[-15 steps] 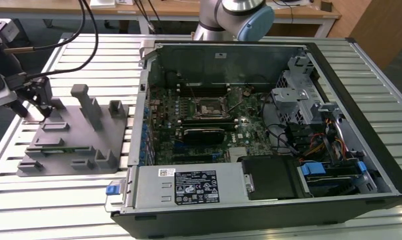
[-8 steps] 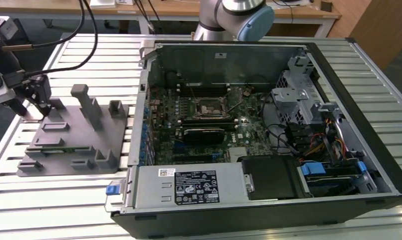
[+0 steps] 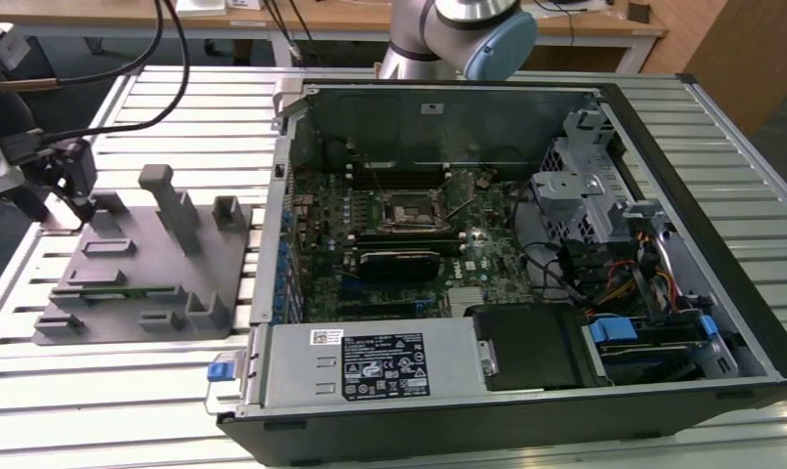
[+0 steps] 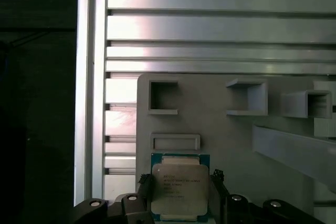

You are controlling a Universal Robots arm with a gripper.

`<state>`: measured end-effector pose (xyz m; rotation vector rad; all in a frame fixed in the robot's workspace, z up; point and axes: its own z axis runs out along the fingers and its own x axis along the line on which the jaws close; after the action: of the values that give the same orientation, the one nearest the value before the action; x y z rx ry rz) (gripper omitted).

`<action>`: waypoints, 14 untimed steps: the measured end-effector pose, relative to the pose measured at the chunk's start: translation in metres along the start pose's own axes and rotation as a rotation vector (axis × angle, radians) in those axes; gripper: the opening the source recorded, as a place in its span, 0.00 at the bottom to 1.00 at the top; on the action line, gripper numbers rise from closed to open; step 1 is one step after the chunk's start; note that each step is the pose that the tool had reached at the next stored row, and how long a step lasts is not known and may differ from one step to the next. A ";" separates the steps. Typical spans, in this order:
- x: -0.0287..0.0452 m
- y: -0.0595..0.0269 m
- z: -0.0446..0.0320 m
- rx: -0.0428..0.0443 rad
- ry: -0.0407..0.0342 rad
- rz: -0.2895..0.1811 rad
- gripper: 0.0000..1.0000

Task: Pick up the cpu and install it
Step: 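Pick up the cpu and move it towards the insertion slot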

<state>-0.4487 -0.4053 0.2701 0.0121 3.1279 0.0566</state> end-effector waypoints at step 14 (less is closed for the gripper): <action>-0.0002 0.0010 -0.0172 0.0000 0.0000 0.000 0.52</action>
<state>-0.4487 -0.4049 0.2874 0.0121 3.1279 0.0567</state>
